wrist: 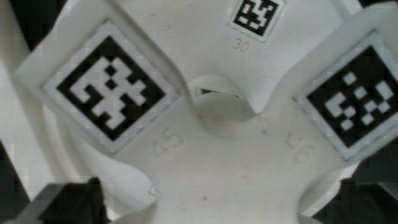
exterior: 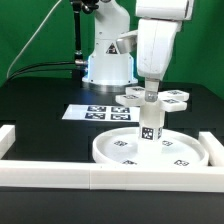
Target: Assemble round table
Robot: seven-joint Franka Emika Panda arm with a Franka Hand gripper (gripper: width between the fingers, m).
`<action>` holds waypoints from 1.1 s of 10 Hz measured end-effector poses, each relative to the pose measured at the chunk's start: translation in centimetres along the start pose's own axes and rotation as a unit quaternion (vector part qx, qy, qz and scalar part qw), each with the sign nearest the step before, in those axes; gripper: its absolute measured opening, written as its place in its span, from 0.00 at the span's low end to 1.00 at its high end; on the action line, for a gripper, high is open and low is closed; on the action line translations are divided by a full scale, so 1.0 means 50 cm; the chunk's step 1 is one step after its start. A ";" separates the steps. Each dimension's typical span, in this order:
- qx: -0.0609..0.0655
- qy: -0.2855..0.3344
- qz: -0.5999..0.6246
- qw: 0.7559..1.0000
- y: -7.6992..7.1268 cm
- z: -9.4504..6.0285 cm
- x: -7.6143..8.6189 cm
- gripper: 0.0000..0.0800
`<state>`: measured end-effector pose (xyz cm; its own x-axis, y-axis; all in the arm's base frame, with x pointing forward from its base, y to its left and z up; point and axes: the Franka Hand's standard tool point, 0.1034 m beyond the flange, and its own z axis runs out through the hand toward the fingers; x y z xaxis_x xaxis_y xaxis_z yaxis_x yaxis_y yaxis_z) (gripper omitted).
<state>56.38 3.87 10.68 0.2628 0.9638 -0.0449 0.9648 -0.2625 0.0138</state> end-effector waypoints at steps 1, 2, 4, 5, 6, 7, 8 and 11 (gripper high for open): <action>0.001 -0.001 0.000 1.000 -0.001 0.003 -0.001 0.81; 0.002 -0.002 0.001 1.000 -0.002 0.007 -0.002 0.81; 0.004 -0.002 0.007 1.000 -0.003 0.011 -0.002 0.81; 0.004 -0.002 0.007 1.000 -0.003 0.011 -0.002 0.81; 0.004 -0.002 0.008 1.000 -0.003 0.011 -0.002 0.78; 0.004 -0.002 0.008 1.000 -0.003 0.011 -0.003 0.78; 0.004 -0.003 0.008 1.000 -0.003 0.011 -0.003 0.56; 0.004 -0.003 0.020 1.000 -0.003 0.011 -0.004 0.55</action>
Offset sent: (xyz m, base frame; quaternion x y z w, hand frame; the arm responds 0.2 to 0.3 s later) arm 0.0013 0.0045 -0.0047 -0.0070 0.0081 0.0143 0.9998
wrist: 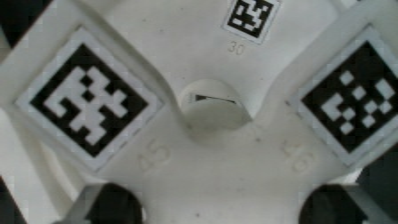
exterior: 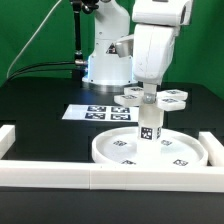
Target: Assemble round table
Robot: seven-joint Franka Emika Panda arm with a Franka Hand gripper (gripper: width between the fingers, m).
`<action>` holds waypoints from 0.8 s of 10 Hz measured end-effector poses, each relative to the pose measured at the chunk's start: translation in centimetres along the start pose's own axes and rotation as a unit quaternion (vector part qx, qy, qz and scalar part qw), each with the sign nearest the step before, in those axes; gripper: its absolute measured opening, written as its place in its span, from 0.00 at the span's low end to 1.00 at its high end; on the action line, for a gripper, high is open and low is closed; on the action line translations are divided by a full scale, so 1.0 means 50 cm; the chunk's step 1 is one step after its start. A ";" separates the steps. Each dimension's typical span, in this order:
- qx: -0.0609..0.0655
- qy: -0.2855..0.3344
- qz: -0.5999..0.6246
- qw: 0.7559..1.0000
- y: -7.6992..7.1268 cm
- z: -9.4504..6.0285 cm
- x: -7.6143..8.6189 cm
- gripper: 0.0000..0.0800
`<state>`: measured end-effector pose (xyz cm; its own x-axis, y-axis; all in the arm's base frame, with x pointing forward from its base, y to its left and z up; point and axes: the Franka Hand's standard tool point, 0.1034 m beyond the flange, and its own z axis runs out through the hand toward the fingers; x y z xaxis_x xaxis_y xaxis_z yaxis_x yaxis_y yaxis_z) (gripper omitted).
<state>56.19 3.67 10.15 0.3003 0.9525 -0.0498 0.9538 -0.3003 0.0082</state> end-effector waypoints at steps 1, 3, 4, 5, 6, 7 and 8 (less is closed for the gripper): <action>0.000 0.000 0.019 1.000 0.000 0.000 -0.001 0.55; 0.009 -0.001 0.140 0.990 -0.002 0.000 -0.009 0.55; 0.010 -0.002 0.176 0.984 -0.002 0.001 -0.011 0.55; 0.010 -0.002 0.234 0.972 -0.002 0.001 -0.010 0.55; 0.010 -0.002 0.284 0.959 -0.003 0.001 -0.009 0.55; 0.010 -0.002 0.328 0.945 -0.003 0.001 -0.008 0.55; 0.019 -0.003 0.389 0.921 -0.008 0.001 -0.005 0.55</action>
Offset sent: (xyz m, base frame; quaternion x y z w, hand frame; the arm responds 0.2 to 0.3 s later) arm -0.0065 -0.0001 -0.0006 0.0409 0.0110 0.2293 0.9724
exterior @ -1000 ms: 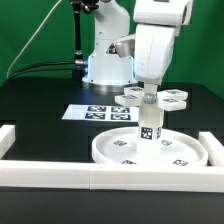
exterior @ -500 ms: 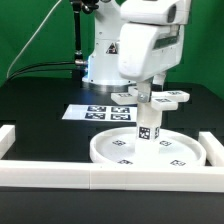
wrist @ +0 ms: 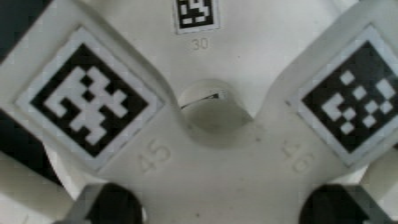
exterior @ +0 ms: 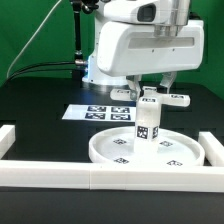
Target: Assemble round table
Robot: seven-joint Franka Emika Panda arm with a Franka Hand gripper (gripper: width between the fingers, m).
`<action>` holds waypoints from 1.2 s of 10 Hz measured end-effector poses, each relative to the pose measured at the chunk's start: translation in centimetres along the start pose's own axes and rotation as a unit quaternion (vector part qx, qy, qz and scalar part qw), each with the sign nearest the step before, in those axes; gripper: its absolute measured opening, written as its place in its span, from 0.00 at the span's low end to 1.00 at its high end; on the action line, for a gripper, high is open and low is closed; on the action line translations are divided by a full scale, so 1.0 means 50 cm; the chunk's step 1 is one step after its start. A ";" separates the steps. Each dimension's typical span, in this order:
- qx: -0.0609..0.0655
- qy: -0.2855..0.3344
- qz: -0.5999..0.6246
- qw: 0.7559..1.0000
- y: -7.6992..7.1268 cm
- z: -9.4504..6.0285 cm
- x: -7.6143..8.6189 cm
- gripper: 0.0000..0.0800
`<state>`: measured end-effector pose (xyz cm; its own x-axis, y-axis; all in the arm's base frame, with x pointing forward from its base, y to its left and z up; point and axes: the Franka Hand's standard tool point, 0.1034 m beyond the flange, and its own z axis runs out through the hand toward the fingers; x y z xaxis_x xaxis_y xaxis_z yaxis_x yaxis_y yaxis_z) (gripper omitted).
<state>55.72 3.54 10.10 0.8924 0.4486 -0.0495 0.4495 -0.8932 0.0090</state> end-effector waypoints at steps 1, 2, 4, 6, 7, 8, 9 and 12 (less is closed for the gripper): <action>0.005 0.000 0.046 0.999 -0.006 0.000 0.001 0.55; 0.010 0.001 0.112 0.994 -0.012 -0.001 0.005 0.55; 0.016 0.002 0.217 0.976 -0.011 -0.001 0.004 0.55; 0.017 0.002 0.271 0.962 -0.012 -0.001 0.005 0.55; 0.018 0.002 0.309 0.951 -0.012 -0.002 0.006 0.55; 0.020 0.002 0.338 0.941 -0.013 -0.002 0.006 0.55; 0.022 0.002 0.367 0.930 -0.012 -0.002 0.006 0.55; 0.044 0.007 0.521 0.852 -0.008 0.000 0.007 0.55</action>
Offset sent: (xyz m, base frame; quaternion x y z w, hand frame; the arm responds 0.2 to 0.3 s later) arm -0.0014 0.0107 0.0051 0.0000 -0.0014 0.2406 0.9706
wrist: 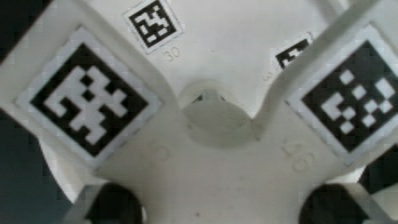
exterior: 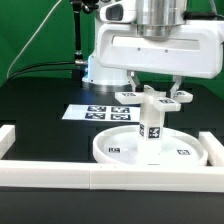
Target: Assemble round table
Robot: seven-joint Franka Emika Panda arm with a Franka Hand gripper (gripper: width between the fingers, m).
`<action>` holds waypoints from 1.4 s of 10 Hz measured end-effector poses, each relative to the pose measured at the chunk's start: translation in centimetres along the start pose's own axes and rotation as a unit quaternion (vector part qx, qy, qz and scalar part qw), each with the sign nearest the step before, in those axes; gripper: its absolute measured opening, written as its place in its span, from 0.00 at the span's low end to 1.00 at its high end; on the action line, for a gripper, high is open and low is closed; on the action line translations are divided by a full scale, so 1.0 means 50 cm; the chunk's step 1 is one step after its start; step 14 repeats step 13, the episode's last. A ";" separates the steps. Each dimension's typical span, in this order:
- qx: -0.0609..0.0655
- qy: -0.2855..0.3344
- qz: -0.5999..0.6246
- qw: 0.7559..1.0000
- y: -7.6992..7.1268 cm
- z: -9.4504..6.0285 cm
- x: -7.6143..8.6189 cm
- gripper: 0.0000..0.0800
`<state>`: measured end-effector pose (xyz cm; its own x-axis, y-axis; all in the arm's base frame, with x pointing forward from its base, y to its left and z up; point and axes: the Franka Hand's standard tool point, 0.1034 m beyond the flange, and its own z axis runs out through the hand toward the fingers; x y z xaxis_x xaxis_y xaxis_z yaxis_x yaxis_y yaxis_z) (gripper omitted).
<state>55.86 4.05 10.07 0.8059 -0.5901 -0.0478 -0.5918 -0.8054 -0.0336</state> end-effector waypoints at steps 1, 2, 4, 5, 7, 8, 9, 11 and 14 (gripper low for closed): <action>0.011 0.001 0.054 0.998 0.000 0.000 0.002 0.55; 0.015 0.001 0.099 0.995 -0.001 0.000 0.004 0.55; 0.016 0.001 0.129 0.992 -0.002 0.001 0.005 0.62; 0.015 0.001 0.124 0.992 -0.001 0.001 0.004 0.75; 0.015 -0.004 0.111 0.994 0.001 -0.016 0.005 0.80; 0.018 -0.011 0.109 0.994 -0.002 -0.045 0.002 0.81; 0.023 -0.011 0.108 0.994 -0.007 -0.067 0.000 0.81; 0.022 -0.010 0.108 0.994 -0.005 -0.058 0.000 0.81; 0.022 -0.011 0.108 0.994 -0.005 -0.057 0.000 0.81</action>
Offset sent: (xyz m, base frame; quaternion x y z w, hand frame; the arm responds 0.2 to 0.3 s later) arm 0.0000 0.0000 0.0000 0.0000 0.0000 0.1296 0.9916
